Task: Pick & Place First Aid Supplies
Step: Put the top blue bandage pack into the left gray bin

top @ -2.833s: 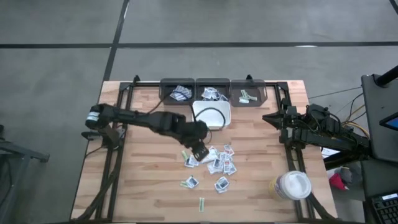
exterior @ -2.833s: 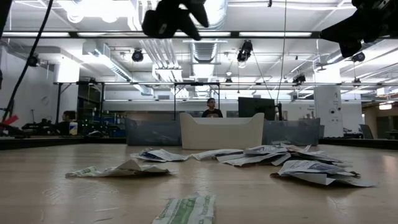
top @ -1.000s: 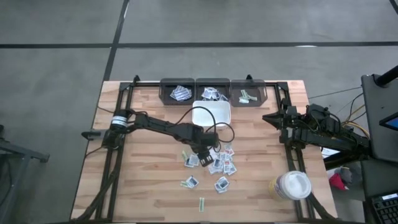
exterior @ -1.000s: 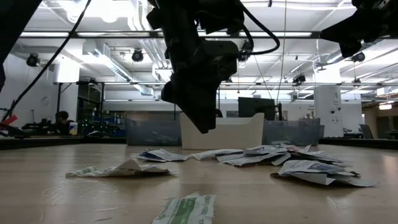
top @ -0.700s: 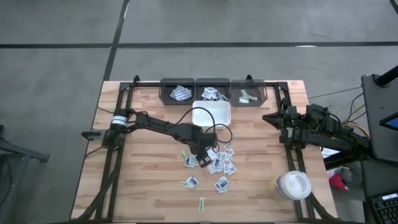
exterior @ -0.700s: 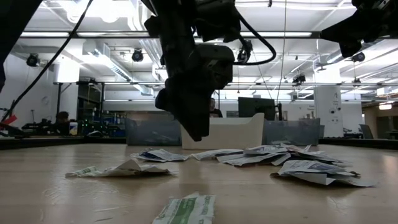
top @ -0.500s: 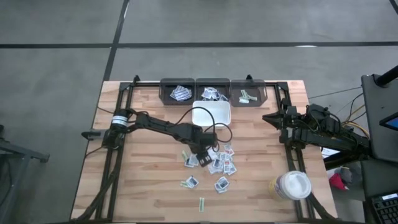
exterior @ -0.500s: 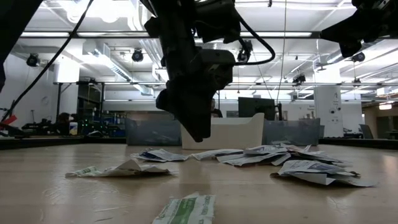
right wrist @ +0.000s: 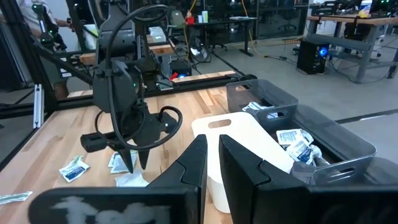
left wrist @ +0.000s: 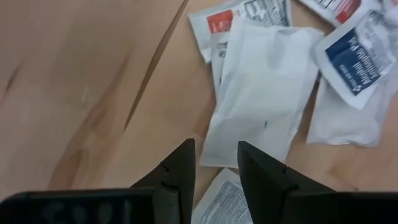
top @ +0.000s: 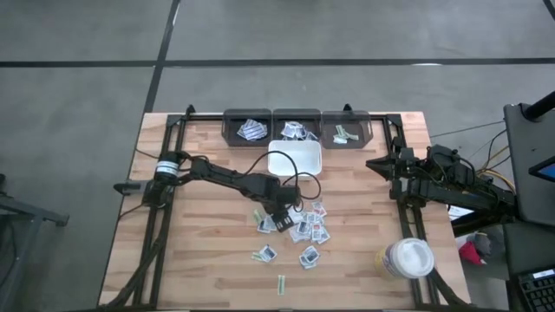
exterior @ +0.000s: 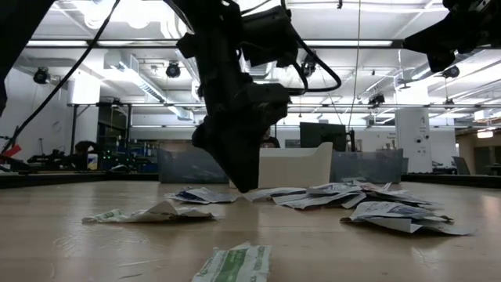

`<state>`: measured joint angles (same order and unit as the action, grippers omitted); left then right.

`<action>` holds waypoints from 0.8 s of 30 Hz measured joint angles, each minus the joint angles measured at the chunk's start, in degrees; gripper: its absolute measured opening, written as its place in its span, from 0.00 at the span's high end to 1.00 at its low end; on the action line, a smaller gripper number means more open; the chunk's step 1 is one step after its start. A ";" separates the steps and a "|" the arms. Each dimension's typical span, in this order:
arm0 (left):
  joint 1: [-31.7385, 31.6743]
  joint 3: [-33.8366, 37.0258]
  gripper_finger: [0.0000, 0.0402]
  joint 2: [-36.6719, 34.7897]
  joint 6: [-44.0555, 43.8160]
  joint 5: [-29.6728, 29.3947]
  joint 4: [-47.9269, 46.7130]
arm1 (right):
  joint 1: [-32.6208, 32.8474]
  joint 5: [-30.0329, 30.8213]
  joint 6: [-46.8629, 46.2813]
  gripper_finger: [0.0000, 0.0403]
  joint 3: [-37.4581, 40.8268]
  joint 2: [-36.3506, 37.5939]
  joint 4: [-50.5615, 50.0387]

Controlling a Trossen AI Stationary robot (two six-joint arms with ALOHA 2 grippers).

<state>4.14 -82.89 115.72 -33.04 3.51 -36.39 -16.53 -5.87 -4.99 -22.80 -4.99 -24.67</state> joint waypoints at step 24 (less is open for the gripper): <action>0.72 4.39 0.97 -0.24 -1.93 -7.48 4.39 | 0.01 0.00 -0.18 0.90 0.00 0.00 0.00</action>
<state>4.86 -78.50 115.48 -34.97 -3.97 -32.00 -16.51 -5.87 -5.17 -22.80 -4.99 -24.67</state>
